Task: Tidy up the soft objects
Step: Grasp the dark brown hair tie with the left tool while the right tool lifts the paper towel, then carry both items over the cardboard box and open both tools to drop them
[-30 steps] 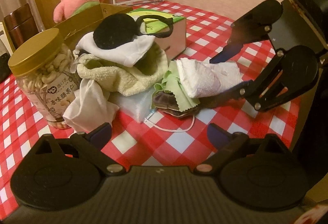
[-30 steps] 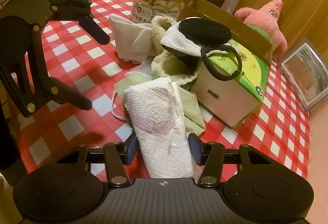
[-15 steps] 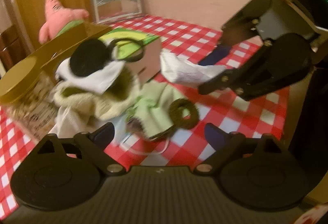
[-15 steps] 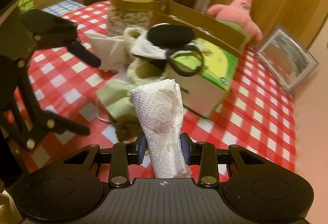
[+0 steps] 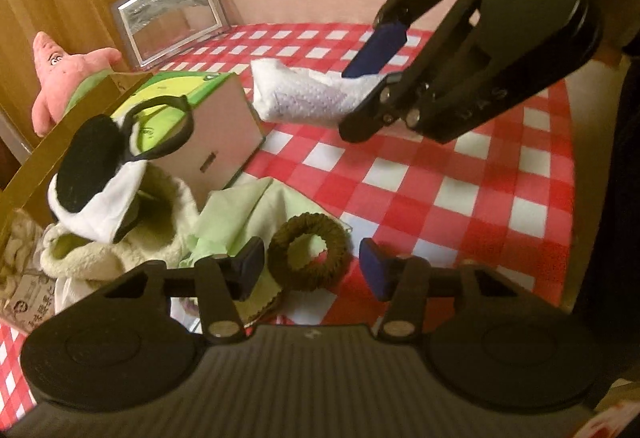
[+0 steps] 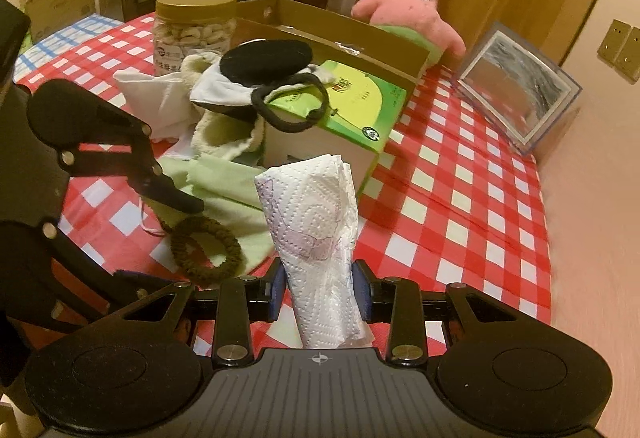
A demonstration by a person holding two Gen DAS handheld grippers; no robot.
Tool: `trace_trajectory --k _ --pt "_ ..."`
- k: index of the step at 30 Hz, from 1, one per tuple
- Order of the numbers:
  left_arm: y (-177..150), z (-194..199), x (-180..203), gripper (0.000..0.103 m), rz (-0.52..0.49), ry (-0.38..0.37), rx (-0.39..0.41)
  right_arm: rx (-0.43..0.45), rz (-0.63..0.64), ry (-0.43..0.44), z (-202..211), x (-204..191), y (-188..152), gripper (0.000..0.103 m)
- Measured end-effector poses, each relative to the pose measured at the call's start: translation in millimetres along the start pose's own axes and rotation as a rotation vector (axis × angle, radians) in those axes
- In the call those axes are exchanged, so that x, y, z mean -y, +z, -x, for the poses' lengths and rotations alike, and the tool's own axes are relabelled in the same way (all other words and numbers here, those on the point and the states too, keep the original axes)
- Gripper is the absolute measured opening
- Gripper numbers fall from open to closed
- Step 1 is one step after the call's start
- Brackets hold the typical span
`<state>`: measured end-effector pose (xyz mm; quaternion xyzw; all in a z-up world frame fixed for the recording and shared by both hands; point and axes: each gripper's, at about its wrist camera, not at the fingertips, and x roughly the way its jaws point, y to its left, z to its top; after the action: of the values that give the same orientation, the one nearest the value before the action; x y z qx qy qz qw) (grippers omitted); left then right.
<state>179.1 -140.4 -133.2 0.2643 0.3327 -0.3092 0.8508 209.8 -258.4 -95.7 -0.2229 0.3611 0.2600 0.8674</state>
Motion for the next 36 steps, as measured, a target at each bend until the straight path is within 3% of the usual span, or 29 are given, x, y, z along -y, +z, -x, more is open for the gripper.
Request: trace_trajectory --k 6,8,11,18,23,30,36 --pt "0 -14 7 0.047 -0.068 0.025 -0.019 0.003 -0.01 -0.002 0 4 -1 0.036" --pt "1 -15 7 0.029 -0.066 0.023 -0.023 0.005 -0.014 -0.005 1 5 -1 0.036" --pt "3 -15 8 0.017 -0.07 0.021 -0.026 0.008 -0.025 -0.012 3 6 -2 0.036" --pt "10 3 6 0.016 0.003 -0.036 0.009 0.022 -0.027 -0.021 13 7 1 0.036" --pt "18 29 -8 0.016 0.083 -0.032 0.046 0.041 -0.04 -0.023 24 9 9 0.036" --pt "32 77 -65 0.016 0.175 0.065 0.087 0.076 -0.091 -0.001 34 18 41 0.036" --pt "41 104 -145 0.016 0.283 0.162 0.096 0.104 -0.175 0.037 27 42 94 0.036"
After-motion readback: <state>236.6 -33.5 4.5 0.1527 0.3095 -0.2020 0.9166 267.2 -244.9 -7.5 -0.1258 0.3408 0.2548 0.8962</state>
